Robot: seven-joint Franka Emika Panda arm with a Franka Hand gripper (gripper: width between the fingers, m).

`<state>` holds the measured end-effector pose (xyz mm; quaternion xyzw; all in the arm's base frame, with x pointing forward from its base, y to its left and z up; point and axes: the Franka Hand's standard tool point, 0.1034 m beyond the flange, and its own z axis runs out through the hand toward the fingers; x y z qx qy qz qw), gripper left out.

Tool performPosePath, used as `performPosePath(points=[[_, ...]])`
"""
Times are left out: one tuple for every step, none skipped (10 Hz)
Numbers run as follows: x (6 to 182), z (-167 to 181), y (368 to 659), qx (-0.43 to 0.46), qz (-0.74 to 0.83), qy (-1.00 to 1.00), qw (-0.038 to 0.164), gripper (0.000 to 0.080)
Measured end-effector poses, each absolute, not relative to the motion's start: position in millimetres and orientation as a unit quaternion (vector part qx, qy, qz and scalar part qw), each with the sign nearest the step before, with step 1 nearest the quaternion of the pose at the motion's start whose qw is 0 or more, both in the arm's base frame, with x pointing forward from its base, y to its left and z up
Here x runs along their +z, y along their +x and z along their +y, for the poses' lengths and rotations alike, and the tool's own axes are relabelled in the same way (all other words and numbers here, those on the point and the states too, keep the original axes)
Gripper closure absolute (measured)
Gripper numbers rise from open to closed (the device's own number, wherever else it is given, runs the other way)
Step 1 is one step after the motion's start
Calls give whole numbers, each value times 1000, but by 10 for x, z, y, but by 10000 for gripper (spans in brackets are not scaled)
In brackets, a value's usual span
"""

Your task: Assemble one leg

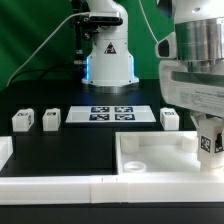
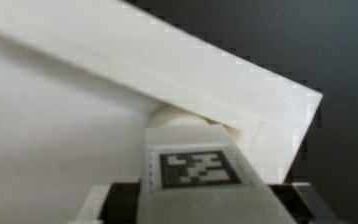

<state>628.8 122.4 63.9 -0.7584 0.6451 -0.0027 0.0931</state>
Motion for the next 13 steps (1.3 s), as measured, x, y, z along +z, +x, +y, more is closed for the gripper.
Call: performPosePath(points=[[634, 1221, 6296, 3, 695, -711, 107, 503], [631, 1213, 6303, 16, 751, -649, 121, 503], [631, 1226, 6301, 20, 768, -628, 122, 503], [631, 1240, 6298, 22, 778, -616, 122, 503], [630, 1239, 6298, 21, 768, -628, 122, 408], [630, 1244, 6296, 18, 752, -648, 123, 260], [629, 1274, 6274, 18, 735, -667, 121, 260], [625, 1300, 6252, 17, 698, -706, 116, 174], [617, 1311, 6235, 3, 607, -788, 106, 154], [607, 1329, 6225, -4, 556, -825, 102, 154], [596, 1328, 6217, -12, 490, -866, 101, 154], [598, 1318, 6221, -17, 448, -888, 100, 151], [597, 1309, 6223, -23, 396, -913, 97, 151]])
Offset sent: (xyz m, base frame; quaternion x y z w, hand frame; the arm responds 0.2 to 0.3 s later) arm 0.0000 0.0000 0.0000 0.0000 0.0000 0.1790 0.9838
